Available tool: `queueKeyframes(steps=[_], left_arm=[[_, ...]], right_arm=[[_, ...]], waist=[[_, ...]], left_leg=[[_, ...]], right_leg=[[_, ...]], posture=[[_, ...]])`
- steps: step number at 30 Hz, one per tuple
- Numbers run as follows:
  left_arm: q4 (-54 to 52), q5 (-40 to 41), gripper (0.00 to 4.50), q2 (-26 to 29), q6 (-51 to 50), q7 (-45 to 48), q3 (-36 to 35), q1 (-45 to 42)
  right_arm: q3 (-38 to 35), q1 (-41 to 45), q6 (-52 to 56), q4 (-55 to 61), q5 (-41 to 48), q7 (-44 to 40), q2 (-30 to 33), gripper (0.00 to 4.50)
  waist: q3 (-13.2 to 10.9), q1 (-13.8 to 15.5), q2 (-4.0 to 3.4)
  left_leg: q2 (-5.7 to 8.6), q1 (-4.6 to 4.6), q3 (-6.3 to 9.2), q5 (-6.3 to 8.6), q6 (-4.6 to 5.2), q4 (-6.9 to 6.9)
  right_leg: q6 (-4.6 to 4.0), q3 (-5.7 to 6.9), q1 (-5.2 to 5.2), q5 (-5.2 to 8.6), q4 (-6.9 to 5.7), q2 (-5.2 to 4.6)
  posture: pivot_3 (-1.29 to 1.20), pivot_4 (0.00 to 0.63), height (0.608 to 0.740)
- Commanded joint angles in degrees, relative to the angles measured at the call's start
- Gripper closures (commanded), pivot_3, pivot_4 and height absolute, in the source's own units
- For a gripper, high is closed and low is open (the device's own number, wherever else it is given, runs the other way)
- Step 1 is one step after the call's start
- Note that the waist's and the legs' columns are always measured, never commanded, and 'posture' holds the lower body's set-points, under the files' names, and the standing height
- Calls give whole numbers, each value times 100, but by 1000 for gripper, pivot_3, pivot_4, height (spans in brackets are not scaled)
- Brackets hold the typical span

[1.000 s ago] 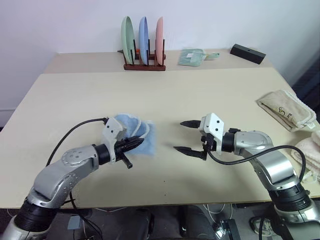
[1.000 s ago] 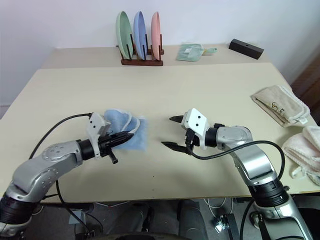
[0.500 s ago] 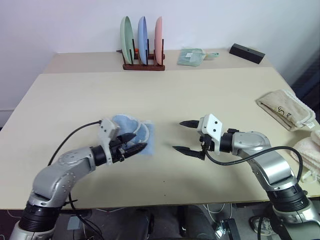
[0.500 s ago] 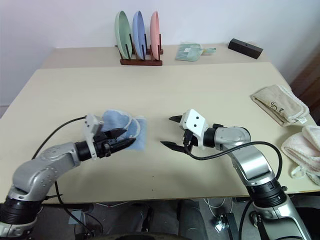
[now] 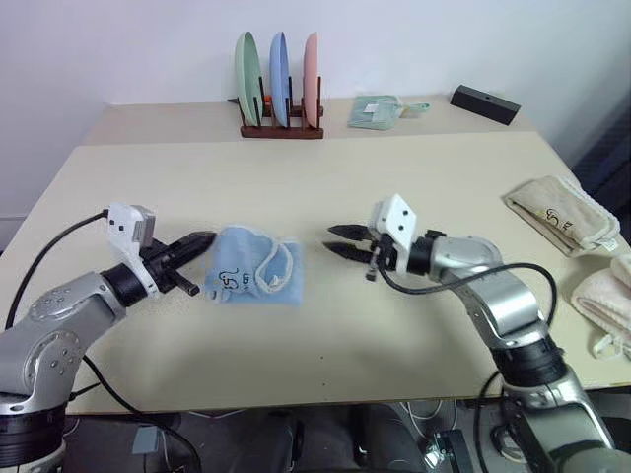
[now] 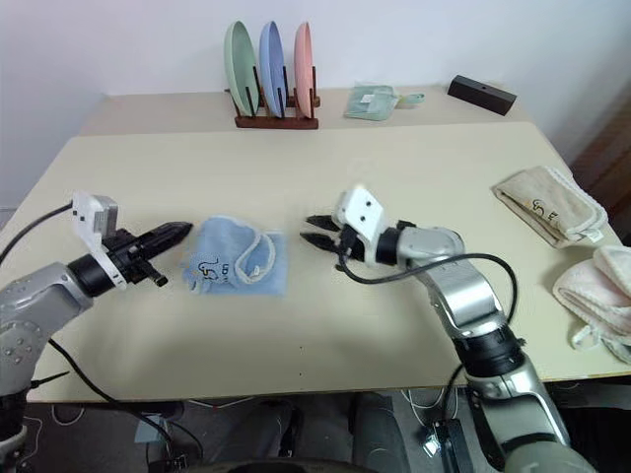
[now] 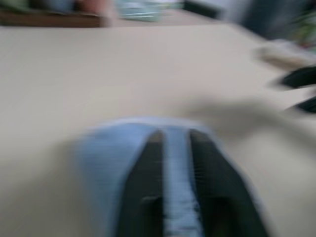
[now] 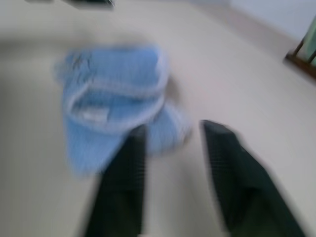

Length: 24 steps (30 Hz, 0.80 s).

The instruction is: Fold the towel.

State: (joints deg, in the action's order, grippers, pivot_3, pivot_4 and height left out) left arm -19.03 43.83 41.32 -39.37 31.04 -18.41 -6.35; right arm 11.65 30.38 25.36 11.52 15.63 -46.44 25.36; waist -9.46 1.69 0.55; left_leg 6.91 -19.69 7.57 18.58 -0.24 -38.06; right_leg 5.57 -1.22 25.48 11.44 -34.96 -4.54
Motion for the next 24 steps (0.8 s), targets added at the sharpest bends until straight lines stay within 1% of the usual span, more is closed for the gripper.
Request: queueKeyframes(steps=[1,5,9,11,13,15,18,22,24], left_arm=[[236,-552,4500,-58,372,-19,246,-204],[427,-955,4500,-329,702,80,579,-239],[734,-1504,4500,-530,1042,183,1083,-186],[824,-1658,4500,-607,1155,223,1182,-131],[982,-1796,4500,-686,1212,193,1222,-81],[1237,-2123,4500,-699,1514,261,1402,30],[1432,-2344,4500,-738,1758,342,1486,78],[1339,-2257,4500,-764,1861,403,1271,151],[1196,-2012,4500,-844,1865,401,1016,181]], right_arm=[[256,414,177,-134,-103,354,-547,4459],[642,547,256,-467,-233,428,-1052,4459],[1219,587,140,-1381,-758,543,-1378,4459],[1374,578,53,-1705,-952,554,-1441,4459],[1494,509,-22,-1953,-1052,477,-1471,4459],[1567,412,-58,-2242,-1173,501,-1496,4459],[1602,297,-209,-2438,-1325,527,-1486,4459],[1204,241,-261,-1944,-1174,557,-1421,4459],[1037,256,-139,-1666,-1021,412,-1304,4459]], waist=[[0,-18,0],[1,-24,1],[2,-103,2],[2,-127,1],[3,-152,1],[5,-182,-1],[14,-232,-5],[18,-236,-7],[18,-238,-8]], left_leg=[[0,-1,0,0,0,1],[4,-11,5,1,2,3],[8,-26,5,0,0,2],[8,-32,5,-2,-2,2],[8,-66,2,-5,-6,-3],[8,-75,2,-8,-11,-2],[7,-67,2,-8,-11,0],[8,-61,2,-8,-11,-1],[8,-64,2,-8,-11,-1]], right_leg=[[0,1,1,0,0,1],[0,6,9,0,4,-2],[0,7,25,-1,-1,-4],[0,6,36,-1,-8,-4],[-1,2,80,-2,-20,-4],[-2,1,94,-2,-24,-3],[-2,1,86,-2,-24,-3],[-2,1,78,-3,-25,-3],[-1,1,81,-3,-25,-3]], posture=[[0,150,733],[0,150,733],[0,150,733],[0,150,733],[0,150,733],[0,150,733],[0,150,733],[0,150,733],[0,150,733]])
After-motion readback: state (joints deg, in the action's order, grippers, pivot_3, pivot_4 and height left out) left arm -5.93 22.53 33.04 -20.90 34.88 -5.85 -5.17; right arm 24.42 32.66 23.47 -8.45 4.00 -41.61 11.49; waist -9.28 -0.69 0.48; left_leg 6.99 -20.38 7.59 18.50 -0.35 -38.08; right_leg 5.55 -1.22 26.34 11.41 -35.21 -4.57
